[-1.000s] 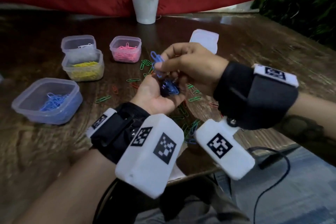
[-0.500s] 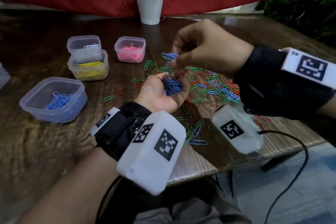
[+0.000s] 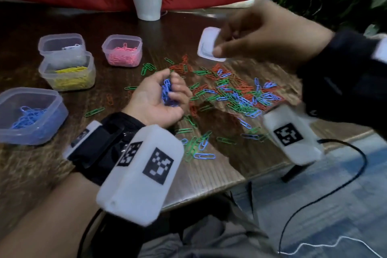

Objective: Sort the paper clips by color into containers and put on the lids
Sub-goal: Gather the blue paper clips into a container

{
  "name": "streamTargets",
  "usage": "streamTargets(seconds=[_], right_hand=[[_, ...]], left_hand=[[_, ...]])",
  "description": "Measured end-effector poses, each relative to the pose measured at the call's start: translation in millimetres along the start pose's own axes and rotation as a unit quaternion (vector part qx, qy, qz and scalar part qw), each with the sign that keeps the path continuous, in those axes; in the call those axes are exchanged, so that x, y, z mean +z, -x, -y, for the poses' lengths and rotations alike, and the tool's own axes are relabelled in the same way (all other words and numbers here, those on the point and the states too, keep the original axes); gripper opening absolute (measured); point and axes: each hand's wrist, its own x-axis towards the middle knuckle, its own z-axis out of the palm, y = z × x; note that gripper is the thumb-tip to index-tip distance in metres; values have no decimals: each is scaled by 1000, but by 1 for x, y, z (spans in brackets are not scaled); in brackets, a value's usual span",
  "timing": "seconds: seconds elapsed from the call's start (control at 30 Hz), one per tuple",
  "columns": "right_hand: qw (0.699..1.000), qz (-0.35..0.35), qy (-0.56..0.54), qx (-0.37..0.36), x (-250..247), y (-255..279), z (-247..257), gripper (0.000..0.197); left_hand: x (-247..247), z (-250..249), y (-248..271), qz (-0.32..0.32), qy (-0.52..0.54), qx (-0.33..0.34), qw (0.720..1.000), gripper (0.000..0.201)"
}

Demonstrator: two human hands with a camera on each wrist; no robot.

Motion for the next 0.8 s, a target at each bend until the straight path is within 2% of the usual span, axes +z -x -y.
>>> streamTargets(seconds=[0.1,0.2,0.27,0.37,0.43,0.47,0.5,0.57,0.6,0.67,0.7,0.73,0.8], right_hand=[[997,31,12,63,-7,27,-40,20],[996,42,-31,73,9,40,-56,16],[991,58,-110,49,29,29,-38,8],[973,158,-167,-20,62,-4,17,7],[960,244,-125,-57,84,-25,53,14],[955,274,-88,-71,94,-34,68,17],[952,291,-50,-81,102,-41,79,20],[949,301,1,-92,115,-51,91,18],[948,303,11,-92,119,-54,93,16],[949,305,20,-85,122,-56,92,19],[950,303,18,-78,120,-54,89,21],[951,299,16,-71,115,-51,85,21],[956,288,16,-58,97,-46,71,18]], left_hand=[[10,-1,11,26,-145,10,989,29],[20,-10,32,34,-234,37,971,25],[20,-23,51,-1,-304,65,951,32],[13,-49,83,-103,-422,115,894,41],[4,-70,105,-188,-513,148,825,41],[-1,-81,115,-233,-560,156,780,40],[-7,-92,123,-280,-610,157,725,38],[-18,-109,131,-353,-723,136,578,32],[-22,-114,129,-364,-773,115,507,29],[-28,-117,121,-364,-839,70,398,26],[-30,-116,116,-362,-861,55,353,28],[-32,-116,111,-357,-875,41,324,31],[-35,-118,102,-336,-891,12,305,33]])
